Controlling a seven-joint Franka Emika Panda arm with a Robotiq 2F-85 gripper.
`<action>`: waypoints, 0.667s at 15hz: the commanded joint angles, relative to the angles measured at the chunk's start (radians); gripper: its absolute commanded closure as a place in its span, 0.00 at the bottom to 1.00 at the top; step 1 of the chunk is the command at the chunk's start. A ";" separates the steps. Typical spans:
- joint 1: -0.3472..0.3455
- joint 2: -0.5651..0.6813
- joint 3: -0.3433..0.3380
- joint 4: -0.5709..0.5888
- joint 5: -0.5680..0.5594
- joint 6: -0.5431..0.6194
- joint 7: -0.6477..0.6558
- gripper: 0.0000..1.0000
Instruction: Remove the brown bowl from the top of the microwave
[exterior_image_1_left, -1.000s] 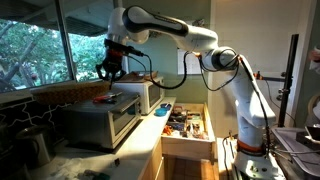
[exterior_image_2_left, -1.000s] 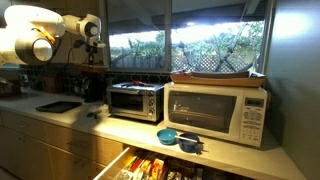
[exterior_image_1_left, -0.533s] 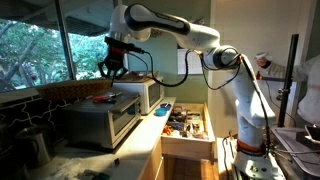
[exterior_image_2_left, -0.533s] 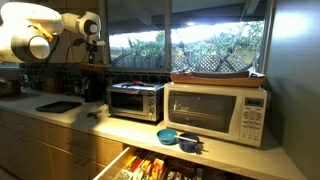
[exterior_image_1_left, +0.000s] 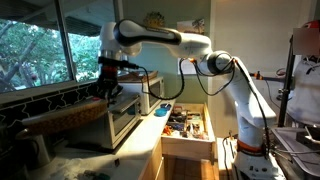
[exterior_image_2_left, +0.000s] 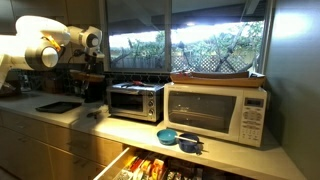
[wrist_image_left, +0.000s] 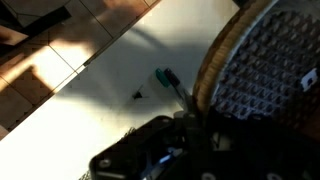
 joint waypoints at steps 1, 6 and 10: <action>0.087 0.140 -0.025 0.077 0.082 -0.060 -0.065 0.98; 0.159 0.214 -0.027 0.059 0.072 -0.061 0.029 0.98; 0.187 0.212 -0.052 0.053 0.079 -0.052 -0.005 0.93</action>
